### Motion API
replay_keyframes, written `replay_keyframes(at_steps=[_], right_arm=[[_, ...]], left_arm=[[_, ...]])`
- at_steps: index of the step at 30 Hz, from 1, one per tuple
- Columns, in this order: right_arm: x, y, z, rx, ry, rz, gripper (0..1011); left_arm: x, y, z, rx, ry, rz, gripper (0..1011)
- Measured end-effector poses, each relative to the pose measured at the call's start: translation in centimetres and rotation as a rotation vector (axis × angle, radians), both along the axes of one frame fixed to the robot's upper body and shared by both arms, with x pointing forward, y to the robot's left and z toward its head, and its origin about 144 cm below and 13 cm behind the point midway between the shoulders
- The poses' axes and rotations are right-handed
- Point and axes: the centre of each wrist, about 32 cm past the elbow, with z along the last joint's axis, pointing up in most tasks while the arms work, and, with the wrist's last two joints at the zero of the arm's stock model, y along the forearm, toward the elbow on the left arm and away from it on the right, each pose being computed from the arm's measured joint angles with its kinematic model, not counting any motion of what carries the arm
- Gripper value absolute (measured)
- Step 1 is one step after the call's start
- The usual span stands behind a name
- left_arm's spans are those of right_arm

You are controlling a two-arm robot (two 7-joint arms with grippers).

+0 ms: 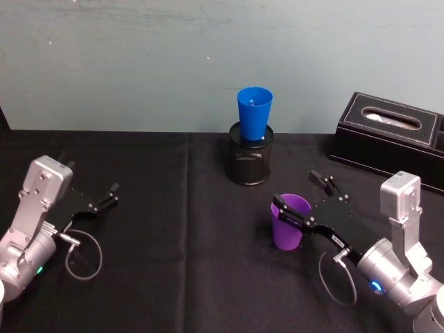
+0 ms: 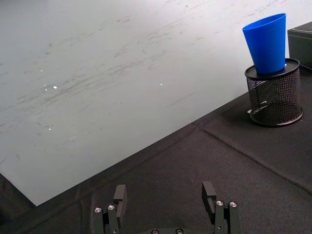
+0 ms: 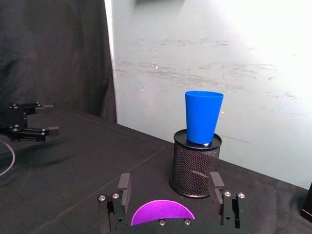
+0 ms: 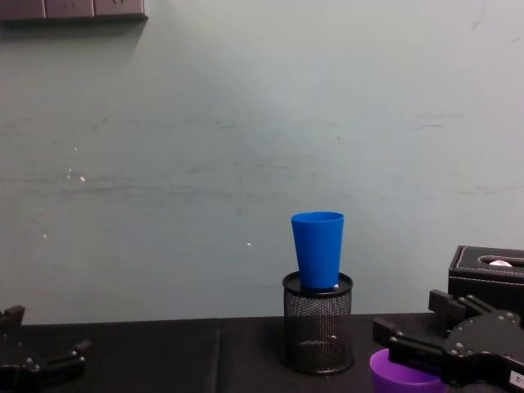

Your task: Pick up one cup with a gripper and tap it against the other cup.

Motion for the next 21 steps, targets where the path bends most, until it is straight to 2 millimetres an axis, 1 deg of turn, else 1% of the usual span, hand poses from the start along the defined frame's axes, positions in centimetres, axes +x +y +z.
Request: replay_keyframes(at_steps=[21], right_arm=[[0.01, 0.06, -0.01, -0.003, 0.003, 0.002, 1003]], left_arm=[[0.0, 0.0, 0.0, 0.0, 0.0, 0.0, 1011]])
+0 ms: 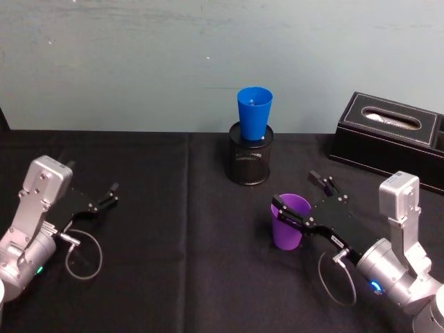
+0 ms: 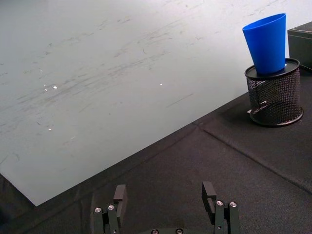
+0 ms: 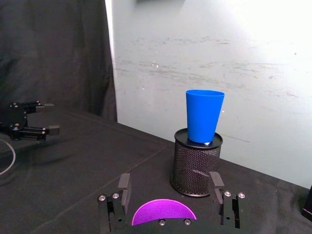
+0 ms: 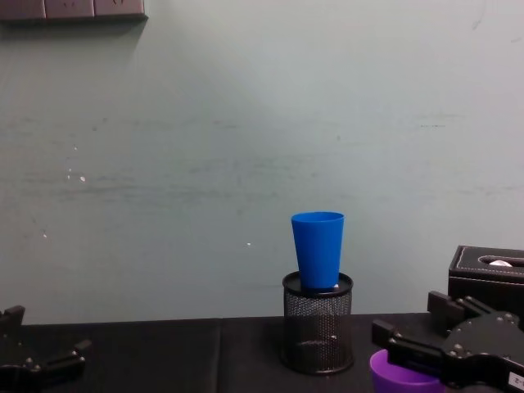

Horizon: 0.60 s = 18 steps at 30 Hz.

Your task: Pick up one cup with a gripper and tap it against the other cup.

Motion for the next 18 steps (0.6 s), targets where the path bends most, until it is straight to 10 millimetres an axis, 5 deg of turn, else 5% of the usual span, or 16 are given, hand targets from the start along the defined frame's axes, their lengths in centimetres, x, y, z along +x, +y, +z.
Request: replay_keyframes(at_steps=[18], right_arm=[[0.2, -0.05, -0.06, 0.006, -0.005, -0.067, 1003]], left_arm=[[0.0, 0.0, 0.0, 0.0, 0.0, 0.0, 1011]])
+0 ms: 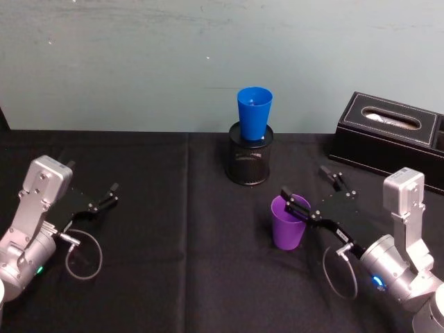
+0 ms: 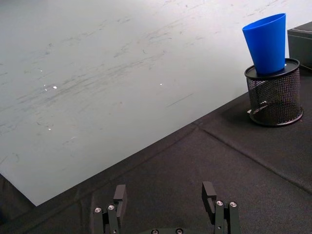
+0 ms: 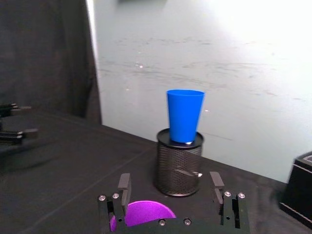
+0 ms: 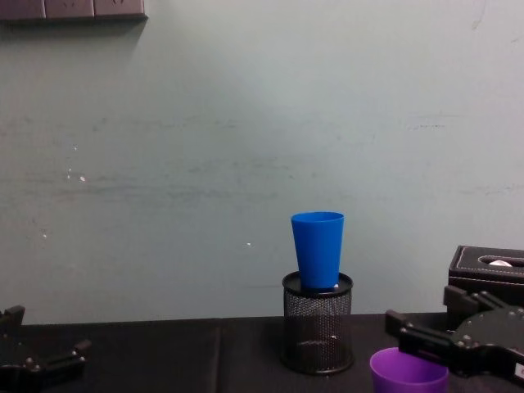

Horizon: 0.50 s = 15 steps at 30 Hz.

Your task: Pick up one cup with a gripper and tap it against the other cup.

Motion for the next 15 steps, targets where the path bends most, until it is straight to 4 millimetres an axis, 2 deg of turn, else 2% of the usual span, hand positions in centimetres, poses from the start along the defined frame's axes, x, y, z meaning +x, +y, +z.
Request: replay_keyframes(at_steps=[15], right_arm=[[0.07, -0.09, -0.16, 0.017, 0.006, -0.177, 1003]], left_arm=[[0.0, 0.0, 0.0, 0.0, 0.0, 0.0, 1011]])
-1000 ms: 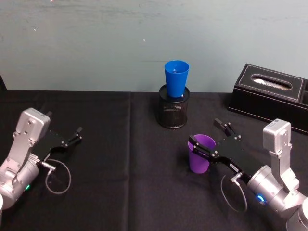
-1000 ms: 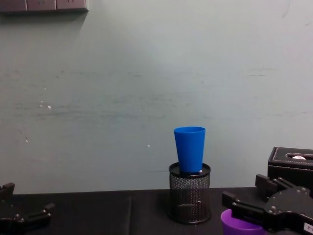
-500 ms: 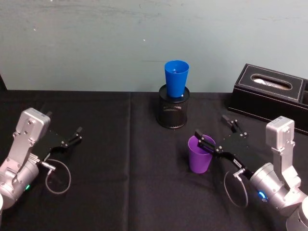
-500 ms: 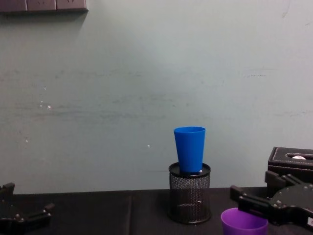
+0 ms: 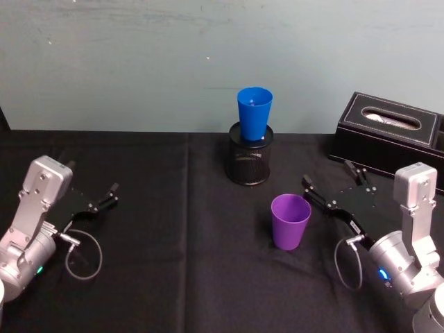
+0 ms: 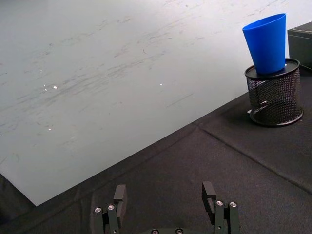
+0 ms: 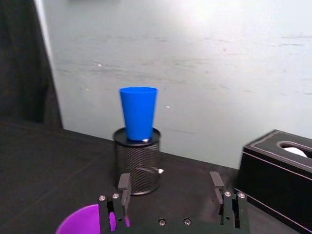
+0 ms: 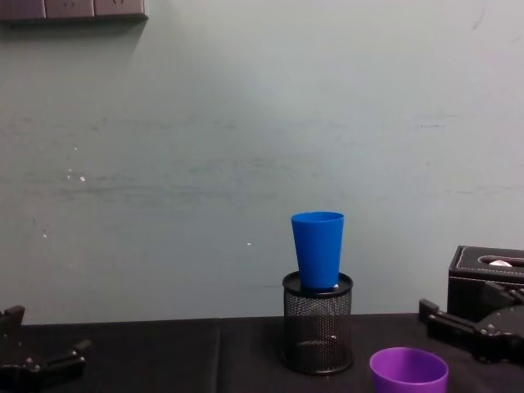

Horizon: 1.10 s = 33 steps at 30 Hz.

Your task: Pick up one cup with a gripper and tap it against the other cup.

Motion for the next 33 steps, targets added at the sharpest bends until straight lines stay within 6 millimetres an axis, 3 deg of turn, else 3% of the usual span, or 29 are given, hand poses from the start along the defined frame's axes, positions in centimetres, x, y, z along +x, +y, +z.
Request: replay_keyframes(at_steps=[33], right_arm=[[0.6, -0.2, -1.4, -0.02, 0.111, -0.162, 1003]], left_arm=[[0.0, 0.0, 0.0, 0.0, 0.0, 0.0, 1011]])
